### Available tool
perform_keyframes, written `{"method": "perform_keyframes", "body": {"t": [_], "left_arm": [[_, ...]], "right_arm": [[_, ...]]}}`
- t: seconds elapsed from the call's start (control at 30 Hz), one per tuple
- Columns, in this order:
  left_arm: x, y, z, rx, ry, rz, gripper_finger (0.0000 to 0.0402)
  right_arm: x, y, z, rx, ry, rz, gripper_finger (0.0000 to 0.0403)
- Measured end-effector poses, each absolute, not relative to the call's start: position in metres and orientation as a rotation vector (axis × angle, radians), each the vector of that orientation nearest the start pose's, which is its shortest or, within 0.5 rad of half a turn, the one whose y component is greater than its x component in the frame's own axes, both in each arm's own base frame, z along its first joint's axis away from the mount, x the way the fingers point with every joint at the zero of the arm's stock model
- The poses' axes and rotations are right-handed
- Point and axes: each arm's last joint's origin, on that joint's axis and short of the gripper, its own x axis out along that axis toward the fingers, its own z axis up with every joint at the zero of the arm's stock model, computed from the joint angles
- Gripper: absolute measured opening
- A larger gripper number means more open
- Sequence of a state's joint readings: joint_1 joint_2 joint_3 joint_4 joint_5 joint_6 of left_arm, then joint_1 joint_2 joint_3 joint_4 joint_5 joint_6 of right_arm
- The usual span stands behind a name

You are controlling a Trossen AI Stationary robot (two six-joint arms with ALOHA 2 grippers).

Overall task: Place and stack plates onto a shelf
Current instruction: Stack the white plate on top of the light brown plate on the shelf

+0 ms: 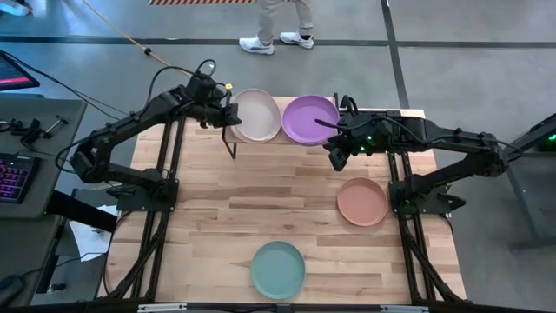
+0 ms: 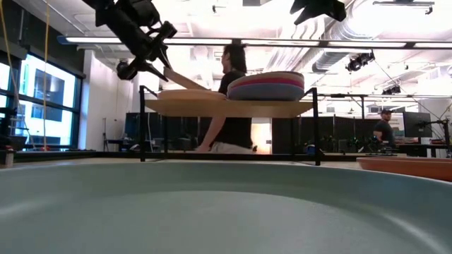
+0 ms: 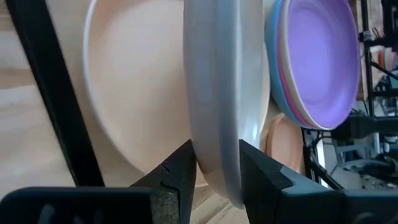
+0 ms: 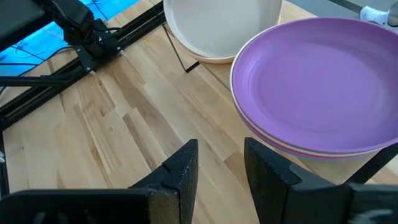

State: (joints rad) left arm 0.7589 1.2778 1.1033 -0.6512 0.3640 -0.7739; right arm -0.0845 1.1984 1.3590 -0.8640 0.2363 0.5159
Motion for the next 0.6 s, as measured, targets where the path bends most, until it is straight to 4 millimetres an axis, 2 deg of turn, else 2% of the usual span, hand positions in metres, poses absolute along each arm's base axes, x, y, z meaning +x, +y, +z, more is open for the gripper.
{"method": "perform_keyframes", "body": {"t": [0.17, 0.6], "left_arm": [[0.1962, 0.172, 0.3087, -1.144, 0.524, 0.636, 0.0097], [0.1959, 0.1734, 0.3086, -1.099, 0.52, 0.676, 0.0097]], "right_arm": [[0.2279, -0.0261, 0.3858, 0.436, 0.608, -0.481, 0.011], [0.2279, -0.0261, 0.3858, 0.437, 0.608, -0.481, 0.011]]}}
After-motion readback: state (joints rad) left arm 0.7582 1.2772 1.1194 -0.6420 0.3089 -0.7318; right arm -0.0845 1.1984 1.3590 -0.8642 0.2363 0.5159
